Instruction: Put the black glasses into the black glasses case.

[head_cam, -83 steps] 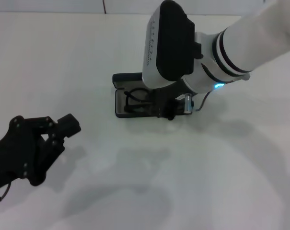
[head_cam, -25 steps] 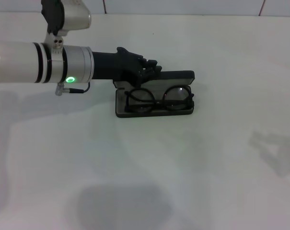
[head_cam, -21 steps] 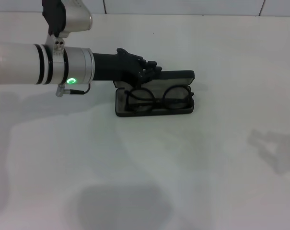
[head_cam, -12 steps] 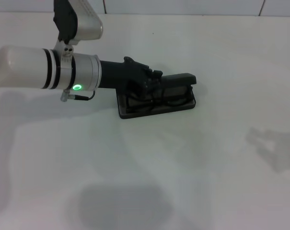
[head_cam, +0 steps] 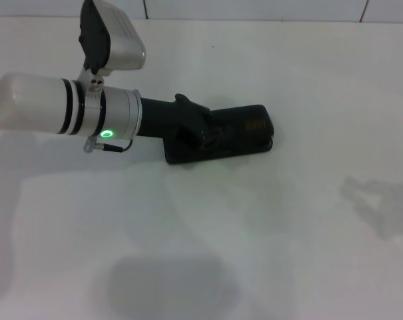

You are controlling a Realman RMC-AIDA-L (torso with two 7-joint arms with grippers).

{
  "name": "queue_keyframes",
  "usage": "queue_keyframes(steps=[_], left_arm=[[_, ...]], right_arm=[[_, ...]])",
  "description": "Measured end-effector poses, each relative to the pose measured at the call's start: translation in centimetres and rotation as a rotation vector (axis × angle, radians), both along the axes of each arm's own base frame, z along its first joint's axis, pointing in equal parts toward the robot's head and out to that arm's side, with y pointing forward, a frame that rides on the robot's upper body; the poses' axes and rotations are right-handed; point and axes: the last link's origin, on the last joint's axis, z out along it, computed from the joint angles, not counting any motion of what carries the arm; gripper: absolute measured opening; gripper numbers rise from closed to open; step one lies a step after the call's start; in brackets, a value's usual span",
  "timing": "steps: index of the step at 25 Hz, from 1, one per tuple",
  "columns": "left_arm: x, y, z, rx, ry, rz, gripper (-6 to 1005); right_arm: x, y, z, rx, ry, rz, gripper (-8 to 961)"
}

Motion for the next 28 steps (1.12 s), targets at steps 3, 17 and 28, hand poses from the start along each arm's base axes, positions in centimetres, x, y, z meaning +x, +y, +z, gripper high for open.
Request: queue_keyframes(steps=[3, 17, 28], left_arm=[[-0.1, -0.2, -0.2, -0.012, 0.009, -0.006, 270], [3.5, -5.1, 5.9, -0.11, -0.375, -0.279, 296], [-0.2, -11.4, 11.8, -0.032, -0.551, -0.344, 586]], right_arm=[[-0.1, 0.1, 0.0, -0.002, 0.0, 0.003, 263], [-0.5, -0.3, -0.5, -0.037, -0.057, 0.095, 282], [-6.1, 4.5, -4.3, -0.139, -0.111, 0.317, 494]])
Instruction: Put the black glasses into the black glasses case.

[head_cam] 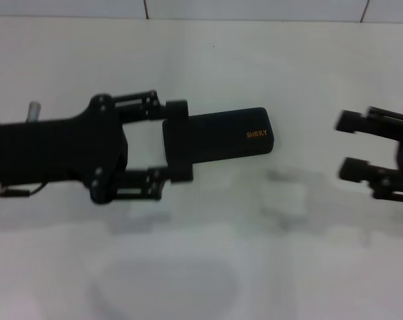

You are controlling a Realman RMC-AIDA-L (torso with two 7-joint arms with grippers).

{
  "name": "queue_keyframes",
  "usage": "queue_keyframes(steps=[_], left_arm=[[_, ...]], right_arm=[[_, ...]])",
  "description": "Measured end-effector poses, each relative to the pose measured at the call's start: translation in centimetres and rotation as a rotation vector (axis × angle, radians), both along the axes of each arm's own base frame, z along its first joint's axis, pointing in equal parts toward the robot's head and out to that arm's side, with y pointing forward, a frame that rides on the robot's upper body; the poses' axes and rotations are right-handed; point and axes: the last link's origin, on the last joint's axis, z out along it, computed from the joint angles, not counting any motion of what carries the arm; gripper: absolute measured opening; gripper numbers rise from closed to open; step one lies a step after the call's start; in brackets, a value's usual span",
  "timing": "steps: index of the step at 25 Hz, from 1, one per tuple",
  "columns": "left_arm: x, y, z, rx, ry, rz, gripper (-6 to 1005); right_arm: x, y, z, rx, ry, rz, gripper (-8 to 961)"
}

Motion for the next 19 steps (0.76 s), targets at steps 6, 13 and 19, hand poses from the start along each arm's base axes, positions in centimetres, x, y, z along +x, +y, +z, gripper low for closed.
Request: queue_keyframes(steps=[6, 13, 19], left_arm=[[-1.2, -1.2, -0.4, -0.032, 0.001, 0.032, 741], [-1.7, -1.6, -0.7, -0.033, -0.014, 0.052, 785], [-1.7, -1.7, -0.8, -0.03, -0.017, 0.051, 785]], right_arm=[[-3.5, 2.1, -1.9, -0.063, -0.032, 0.116, 739], [-4.4, 2.5, -2.7, -0.093, -0.035, 0.14, 755], [-4.4, 2.5, -2.8, -0.091, -0.035, 0.141, 755]])
